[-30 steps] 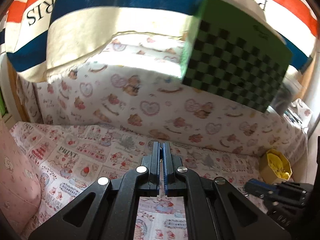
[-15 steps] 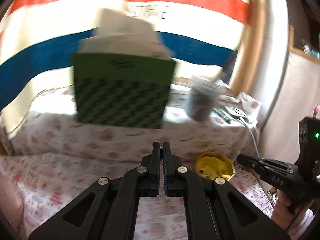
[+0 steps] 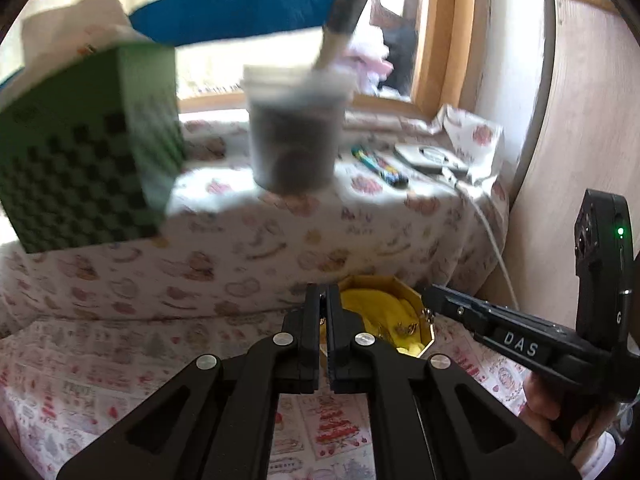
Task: Organize jewelry
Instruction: 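Carry both items over the yellow-lined box and open both tools, then withdraw both tools from the box back over the table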
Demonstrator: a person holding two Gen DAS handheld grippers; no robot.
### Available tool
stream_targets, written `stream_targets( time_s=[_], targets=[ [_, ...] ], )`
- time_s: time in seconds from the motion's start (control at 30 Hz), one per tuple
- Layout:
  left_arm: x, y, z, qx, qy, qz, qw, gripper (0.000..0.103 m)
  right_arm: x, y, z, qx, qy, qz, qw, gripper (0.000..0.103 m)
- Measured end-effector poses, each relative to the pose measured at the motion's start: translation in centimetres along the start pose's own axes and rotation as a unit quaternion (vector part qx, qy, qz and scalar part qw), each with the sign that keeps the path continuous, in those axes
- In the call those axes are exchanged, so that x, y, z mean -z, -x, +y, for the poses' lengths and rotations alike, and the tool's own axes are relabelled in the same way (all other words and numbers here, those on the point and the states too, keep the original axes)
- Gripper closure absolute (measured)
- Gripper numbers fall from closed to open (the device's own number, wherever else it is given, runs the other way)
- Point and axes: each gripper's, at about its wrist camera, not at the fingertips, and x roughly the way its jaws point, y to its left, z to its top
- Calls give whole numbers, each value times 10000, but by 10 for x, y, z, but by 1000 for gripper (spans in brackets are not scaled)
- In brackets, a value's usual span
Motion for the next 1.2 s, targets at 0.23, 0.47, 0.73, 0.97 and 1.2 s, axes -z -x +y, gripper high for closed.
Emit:
stream_targets(
  time_s=[0.23,0.47,0.73,0.97,1.2],
  targets=[
    [5,-47,-2,512,66,547,9972,101,6,-22,-22,-74,-322,134,9994,97],
    [10,-72,-6,787,242,798,9934,97,4,-23,-21,-82,-267,66,9996,97],
    [7,-44,-6,565,27,372,9977,55,5,-1,-8,-138,129,-132,9997,95],
    [9,27,3,114,-390,-723,9966,26,17,29,23,75,768,-698,9946,79],
    [30,80,18,-760,-569,-1635,9820,11,33,52,58,280,1411,-1272,9814,54]
  ],
)
